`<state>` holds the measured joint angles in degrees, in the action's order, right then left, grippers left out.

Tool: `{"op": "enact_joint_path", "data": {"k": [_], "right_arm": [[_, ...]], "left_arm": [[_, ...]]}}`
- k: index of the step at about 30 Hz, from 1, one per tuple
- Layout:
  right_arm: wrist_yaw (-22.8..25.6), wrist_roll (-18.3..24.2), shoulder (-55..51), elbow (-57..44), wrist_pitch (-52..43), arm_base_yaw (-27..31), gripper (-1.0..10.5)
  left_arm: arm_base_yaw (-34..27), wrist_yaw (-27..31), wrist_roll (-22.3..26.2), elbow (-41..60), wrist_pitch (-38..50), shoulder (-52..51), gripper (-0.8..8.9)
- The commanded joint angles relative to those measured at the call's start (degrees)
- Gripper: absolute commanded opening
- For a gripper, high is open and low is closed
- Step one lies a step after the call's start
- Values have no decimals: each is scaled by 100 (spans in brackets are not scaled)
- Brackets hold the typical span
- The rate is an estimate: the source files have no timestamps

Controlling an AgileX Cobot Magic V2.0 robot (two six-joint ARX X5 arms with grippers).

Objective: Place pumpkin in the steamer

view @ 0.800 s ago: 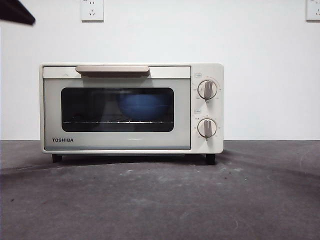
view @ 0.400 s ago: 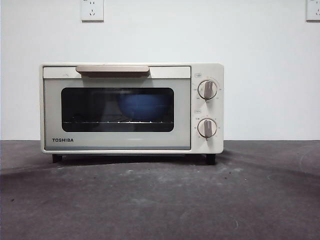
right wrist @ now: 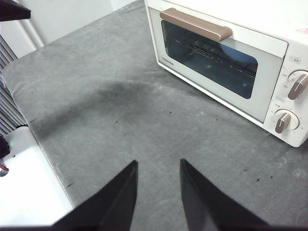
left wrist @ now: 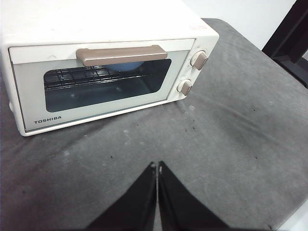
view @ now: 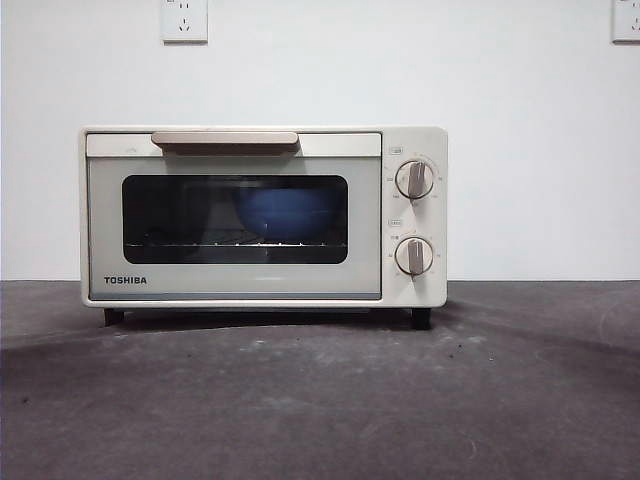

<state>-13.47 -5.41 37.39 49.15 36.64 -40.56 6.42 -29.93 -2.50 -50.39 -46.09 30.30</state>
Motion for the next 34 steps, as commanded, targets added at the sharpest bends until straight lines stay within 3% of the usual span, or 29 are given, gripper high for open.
{"op": "enact_joint_path", "data": {"k": [1, 12, 16, 34], "right_arm": [[0, -59, 35, 22, -61, -57, 144], [0, -57, 35, 22, -59, -57, 142], [2, -42, 35, 22, -57, -57, 4], [0, -35, 31, 24, -63, -57, 6]], "left_arm": [[15, 7, 52, -96, 55, 9, 15], [15, 7, 50, -96, 55, 9, 16], [15, 7, 50, -96, 63, 9, 16], [13, 7, 50, -96, 68, 9, 18]]}}
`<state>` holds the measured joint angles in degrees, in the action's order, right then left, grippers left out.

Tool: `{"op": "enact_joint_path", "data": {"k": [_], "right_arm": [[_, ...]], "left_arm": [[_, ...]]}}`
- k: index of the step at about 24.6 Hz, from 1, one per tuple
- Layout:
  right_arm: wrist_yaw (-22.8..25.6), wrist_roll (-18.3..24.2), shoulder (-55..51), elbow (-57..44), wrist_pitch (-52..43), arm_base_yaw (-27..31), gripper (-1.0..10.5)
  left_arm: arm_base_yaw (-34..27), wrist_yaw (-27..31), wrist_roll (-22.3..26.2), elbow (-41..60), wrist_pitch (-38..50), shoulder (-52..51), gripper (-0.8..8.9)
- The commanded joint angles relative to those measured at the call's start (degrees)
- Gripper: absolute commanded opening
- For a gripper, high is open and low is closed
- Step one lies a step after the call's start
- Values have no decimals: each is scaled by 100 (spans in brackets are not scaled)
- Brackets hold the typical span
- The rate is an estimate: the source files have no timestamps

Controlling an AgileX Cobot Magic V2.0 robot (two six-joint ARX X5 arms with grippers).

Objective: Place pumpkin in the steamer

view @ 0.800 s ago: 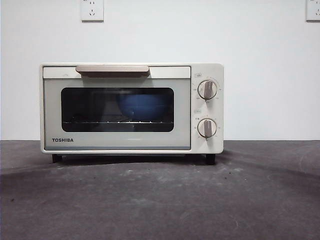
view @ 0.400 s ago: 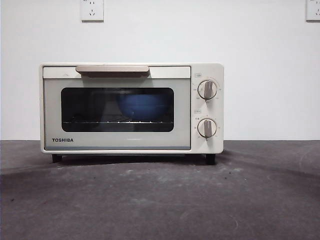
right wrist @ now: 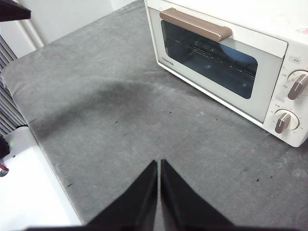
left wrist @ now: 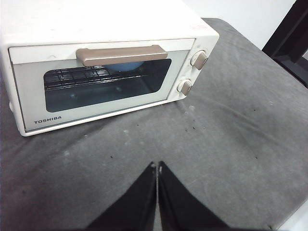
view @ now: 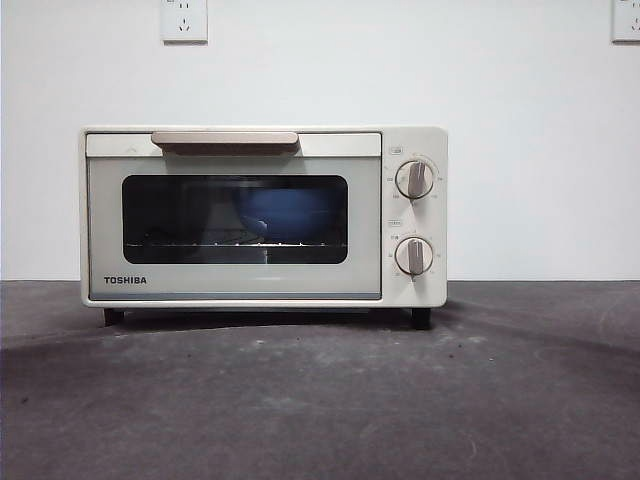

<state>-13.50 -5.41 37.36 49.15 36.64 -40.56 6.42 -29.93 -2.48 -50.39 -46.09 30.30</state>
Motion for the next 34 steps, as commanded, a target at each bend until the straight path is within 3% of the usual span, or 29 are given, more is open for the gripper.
{"op": "enact_joint_path", "data": {"k": [1, 11, 15, 25, 29, 34], "right_arm": [[2, -35, 33, 24, -63, -57, 6], [2, -35, 33, 24, -63, -57, 6], [2, -35, 33, 24, -63, -57, 5], [4, -35, 33, 24, -63, -57, 5], [4, -35, 33, 24, -63, -57, 6], [4, -35, 33, 24, -63, -57, 5]], "left_arm": [[13, 7, 48, -96, 68, 9, 18], [15, 7, 63, -96, 68, 2, 18], [-63, 201, 894, -52, 470, -181, 18], [-728, 2608, 975, 1331, 3788, -1156, 18], [-911, 3224, 1043, 2063, 4238, -1582, 18], [-992, 3331, 1370, 3018, 4273, -2061, 18]]}}
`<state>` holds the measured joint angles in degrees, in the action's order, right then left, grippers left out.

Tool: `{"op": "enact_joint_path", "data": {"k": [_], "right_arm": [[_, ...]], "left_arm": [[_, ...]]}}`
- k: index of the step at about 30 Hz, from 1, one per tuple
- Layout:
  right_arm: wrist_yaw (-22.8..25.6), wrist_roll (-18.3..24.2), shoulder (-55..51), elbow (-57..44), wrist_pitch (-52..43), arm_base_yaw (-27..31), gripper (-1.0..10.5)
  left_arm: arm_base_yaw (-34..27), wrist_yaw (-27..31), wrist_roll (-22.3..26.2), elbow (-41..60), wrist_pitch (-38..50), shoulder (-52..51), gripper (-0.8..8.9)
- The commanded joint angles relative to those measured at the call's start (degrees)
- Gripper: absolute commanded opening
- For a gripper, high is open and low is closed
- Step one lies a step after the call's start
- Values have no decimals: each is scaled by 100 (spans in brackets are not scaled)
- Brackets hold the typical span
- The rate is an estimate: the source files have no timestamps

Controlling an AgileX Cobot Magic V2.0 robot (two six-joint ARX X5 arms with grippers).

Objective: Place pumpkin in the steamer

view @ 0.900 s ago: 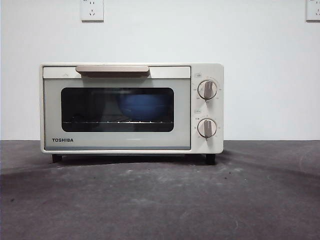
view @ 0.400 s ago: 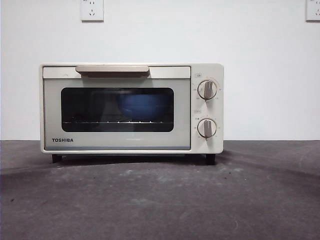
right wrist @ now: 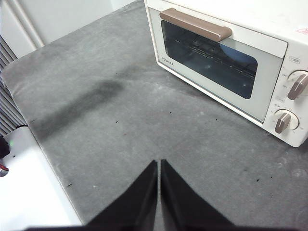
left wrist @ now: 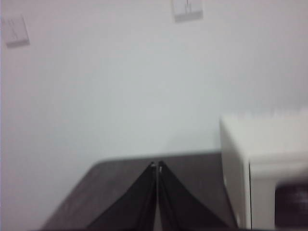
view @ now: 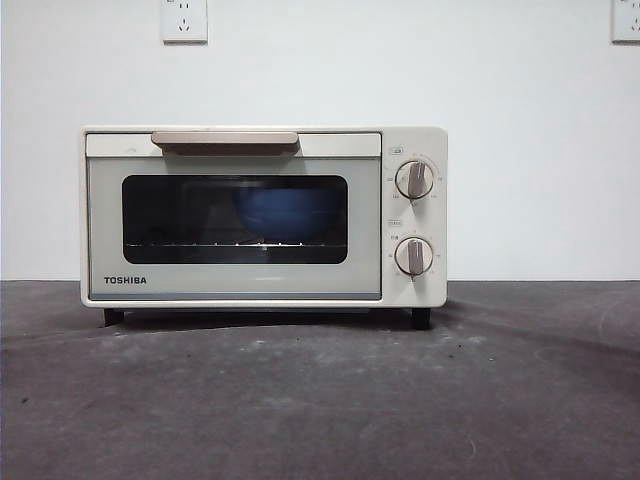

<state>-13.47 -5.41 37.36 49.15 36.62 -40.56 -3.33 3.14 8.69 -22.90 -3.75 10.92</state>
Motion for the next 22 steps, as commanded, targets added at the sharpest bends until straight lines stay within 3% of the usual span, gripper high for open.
{"op": "enact_joint_path", "data": {"k": [1, 10, 22], "right_arm": [[2, -35, 33, 24, -61, -57, 5], [2, -35, 33, 24, -61, -57, 5], [0, -35, 33, 24, -66, -57, 5]], "left_arm": [[-17, 24, 271, 463, 39, -210, 18], [-13, 24, 260, 1700, 15, -737, 18], [-7, 24, 219, 2131, -669, -1075, 18]]}}
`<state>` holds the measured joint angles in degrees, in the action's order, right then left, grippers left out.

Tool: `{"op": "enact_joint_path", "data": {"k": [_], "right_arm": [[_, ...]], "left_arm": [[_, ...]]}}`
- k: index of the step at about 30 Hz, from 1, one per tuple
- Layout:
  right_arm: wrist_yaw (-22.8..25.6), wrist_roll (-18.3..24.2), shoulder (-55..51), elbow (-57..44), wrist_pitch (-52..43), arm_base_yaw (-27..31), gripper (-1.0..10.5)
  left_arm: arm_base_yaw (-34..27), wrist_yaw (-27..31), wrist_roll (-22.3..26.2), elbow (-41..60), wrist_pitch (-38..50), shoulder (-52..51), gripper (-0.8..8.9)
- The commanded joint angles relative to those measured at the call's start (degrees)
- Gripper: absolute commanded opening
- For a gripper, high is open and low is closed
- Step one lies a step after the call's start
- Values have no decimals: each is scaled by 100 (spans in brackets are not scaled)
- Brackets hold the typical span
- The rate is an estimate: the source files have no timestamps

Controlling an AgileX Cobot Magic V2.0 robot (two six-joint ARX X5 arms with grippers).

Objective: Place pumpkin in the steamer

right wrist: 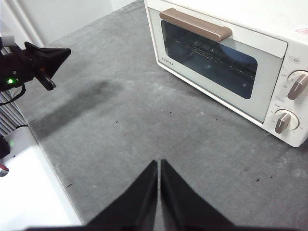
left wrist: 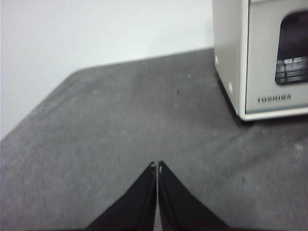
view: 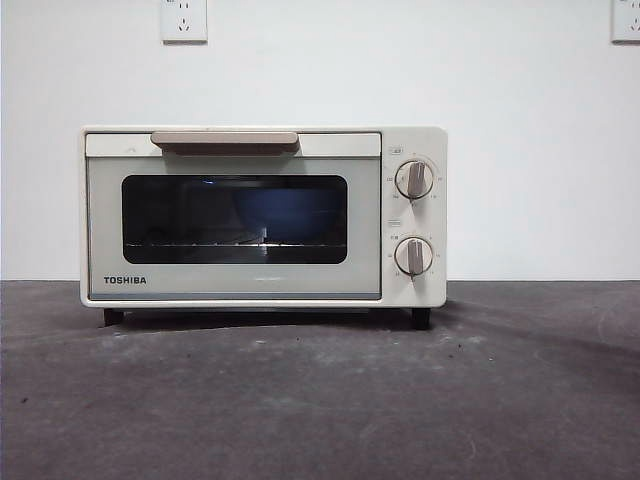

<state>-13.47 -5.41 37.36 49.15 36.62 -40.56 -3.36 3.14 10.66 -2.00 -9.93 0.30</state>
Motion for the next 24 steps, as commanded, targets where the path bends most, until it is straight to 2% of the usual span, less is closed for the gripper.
{"op": "enact_joint_path", "data": {"k": [1, 8, 24], "right_arm": [[2, -35, 33, 24, -63, -57, 5], [0, -35, 33, 24, -61, -57, 6], [2, -35, 33, 24, -63, -57, 6]], "left_arm": [[0, 24, 11, 63, -94, -13, 19], [11, 17, -398, 127, -79, -13, 18], [9, 20, -409, 127, -81, -11, 18]]}}
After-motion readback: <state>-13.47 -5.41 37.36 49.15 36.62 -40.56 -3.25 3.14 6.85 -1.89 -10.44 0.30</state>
